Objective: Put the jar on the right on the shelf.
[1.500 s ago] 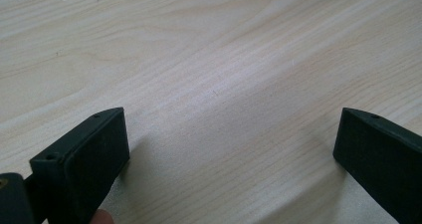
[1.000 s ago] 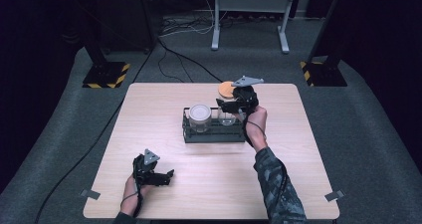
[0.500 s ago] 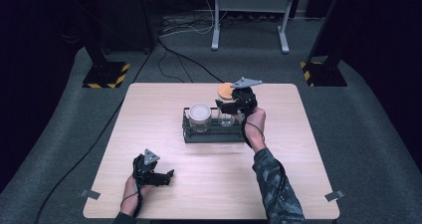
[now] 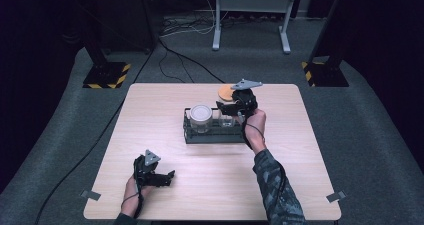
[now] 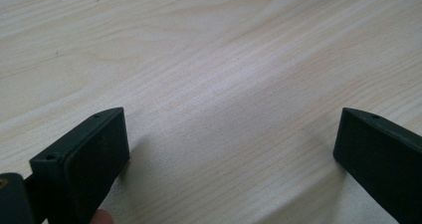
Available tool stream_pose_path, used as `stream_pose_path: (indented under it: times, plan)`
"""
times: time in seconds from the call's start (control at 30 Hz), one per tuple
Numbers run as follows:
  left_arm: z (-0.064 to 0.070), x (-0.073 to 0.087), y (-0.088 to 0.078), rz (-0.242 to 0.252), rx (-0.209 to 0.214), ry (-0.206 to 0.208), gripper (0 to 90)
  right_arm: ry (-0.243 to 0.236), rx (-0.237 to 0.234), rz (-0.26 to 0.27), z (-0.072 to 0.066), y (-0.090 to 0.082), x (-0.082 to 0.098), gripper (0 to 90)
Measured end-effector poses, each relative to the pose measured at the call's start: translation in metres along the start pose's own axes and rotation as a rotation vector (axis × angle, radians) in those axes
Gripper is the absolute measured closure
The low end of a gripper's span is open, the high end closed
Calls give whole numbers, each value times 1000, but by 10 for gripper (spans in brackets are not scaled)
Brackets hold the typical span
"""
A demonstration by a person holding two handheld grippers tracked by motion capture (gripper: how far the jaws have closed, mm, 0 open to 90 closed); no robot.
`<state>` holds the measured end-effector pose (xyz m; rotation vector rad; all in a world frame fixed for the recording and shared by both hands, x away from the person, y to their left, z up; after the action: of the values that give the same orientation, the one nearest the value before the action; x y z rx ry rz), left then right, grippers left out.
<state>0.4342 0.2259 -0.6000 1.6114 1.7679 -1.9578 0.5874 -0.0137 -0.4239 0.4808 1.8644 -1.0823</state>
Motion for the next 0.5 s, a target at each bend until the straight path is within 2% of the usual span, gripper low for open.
stream_pose_path:
  times: [0.5]
  plan:
    - [0, 0, 0, -1, 1, 2, 5, 6, 0, -13, 1, 6, 6, 250]
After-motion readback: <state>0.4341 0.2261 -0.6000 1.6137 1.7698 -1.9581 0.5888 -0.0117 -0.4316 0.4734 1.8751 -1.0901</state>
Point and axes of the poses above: each handheld gripper's, and its own axes: y roughly forward along the jaws, x roughly out of its underside, z roughly to its right, the point moved 10 cm from there along y, roughly forward along the jaws, and after that the axes turned 15 degrees about y, right-handed, at the moved point
